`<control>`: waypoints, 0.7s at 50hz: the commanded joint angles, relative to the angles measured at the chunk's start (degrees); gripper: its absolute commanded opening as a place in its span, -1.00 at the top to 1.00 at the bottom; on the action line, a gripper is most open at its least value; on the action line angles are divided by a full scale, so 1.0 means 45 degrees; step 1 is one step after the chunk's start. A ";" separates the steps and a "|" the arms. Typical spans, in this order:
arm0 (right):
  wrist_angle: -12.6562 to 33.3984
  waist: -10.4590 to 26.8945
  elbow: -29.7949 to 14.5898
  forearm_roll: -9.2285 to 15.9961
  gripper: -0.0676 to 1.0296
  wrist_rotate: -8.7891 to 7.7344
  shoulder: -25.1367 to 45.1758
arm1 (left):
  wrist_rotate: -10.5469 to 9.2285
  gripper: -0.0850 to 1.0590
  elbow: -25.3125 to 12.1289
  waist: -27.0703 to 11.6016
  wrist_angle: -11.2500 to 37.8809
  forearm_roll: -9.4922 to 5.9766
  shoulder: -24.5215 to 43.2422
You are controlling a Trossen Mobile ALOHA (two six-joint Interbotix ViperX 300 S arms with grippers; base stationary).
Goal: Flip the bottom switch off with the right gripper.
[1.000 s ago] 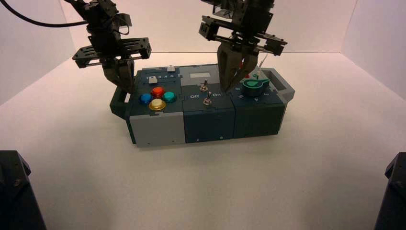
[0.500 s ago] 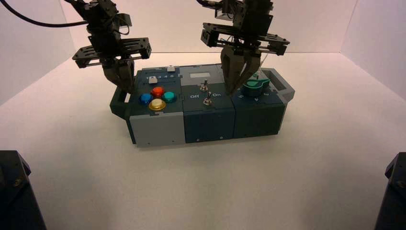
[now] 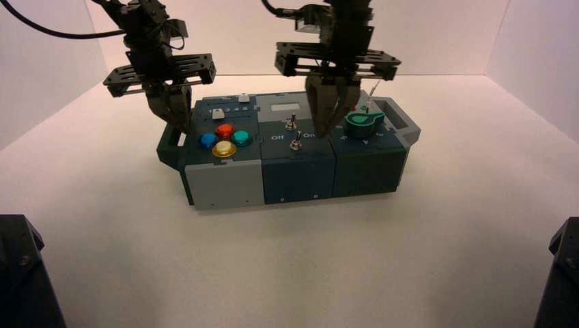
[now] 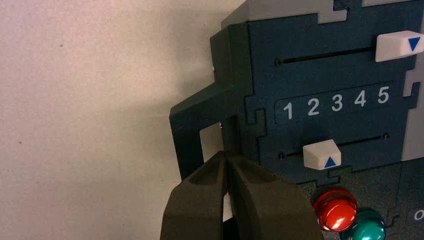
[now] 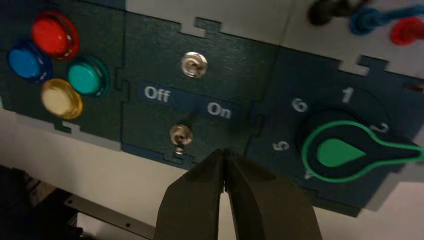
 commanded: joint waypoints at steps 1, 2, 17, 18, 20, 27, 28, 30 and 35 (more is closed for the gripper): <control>-0.0020 0.0195 -0.0488 0.0000 0.92 0.0254 -0.0020 | 0.0391 0.91 0.0039 -0.0156 -0.0254 0.0059 0.0684; -0.0020 0.0195 -0.0508 0.0000 0.92 0.0254 0.0000 | 0.0391 0.91 0.0039 -0.0176 -0.0254 0.0059 0.0684; -0.0039 0.0293 -0.0586 0.0000 0.92 0.0352 0.0332 | 0.0430 0.91 0.0039 -0.0156 -0.0254 0.0059 0.0664; -0.0039 0.0312 -0.0586 0.0000 0.92 0.0352 0.0332 | 0.0430 0.91 0.0039 -0.0176 -0.0254 0.0059 0.0664; -0.0059 0.0312 -0.0586 0.0000 0.92 0.0352 0.0371 | 0.0449 0.91 0.0039 -0.0156 -0.0254 0.0059 0.0684; -0.0059 0.0332 -0.0645 -0.0020 0.92 0.0352 0.0430 | 0.0469 0.91 0.0059 -0.0156 -0.0273 0.0059 0.0664; -0.0059 0.0312 -0.0664 -0.0020 0.92 0.0352 0.0430 | 0.0469 0.91 0.0039 -0.0156 -0.0273 0.0059 0.0684; -0.0059 0.0332 -0.0684 -0.0020 0.92 0.0352 0.0449 | 0.0469 0.91 0.0039 -0.0156 -0.0254 0.0059 0.0684; -0.0039 0.0312 -0.0742 -0.0020 0.92 0.0352 0.0449 | 0.0469 0.91 0.0039 -0.0156 -0.0254 0.0059 0.0684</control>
